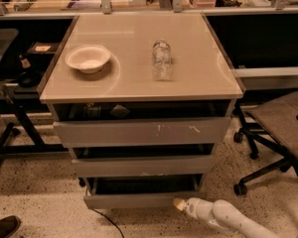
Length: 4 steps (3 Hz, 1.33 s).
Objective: Close bottom drawer
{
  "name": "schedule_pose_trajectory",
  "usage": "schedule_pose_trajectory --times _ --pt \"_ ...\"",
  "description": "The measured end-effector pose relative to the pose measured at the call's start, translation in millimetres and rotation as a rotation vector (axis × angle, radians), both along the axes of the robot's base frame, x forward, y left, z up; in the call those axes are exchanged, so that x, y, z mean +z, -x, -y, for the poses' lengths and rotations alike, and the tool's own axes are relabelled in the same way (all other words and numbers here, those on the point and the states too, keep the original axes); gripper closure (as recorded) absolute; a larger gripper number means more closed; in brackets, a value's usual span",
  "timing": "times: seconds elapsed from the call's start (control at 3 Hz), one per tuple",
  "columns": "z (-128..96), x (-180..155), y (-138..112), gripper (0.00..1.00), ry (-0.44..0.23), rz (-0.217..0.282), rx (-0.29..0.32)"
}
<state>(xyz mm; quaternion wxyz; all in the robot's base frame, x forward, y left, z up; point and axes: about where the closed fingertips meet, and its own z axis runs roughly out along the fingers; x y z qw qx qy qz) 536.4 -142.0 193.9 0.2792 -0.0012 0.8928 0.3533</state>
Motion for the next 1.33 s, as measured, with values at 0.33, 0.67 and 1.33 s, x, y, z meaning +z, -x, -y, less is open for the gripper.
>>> schedule_pose_trajectory --times 0.33,0.67,1.33 --pt "-6 5 -14 1.0 -0.002 0.019 0.001" --pt "-21 17 -48 1.0 -0.003 0.051 0.023" --pt "-30 20 -55 1.0 0.027 0.075 0.075"
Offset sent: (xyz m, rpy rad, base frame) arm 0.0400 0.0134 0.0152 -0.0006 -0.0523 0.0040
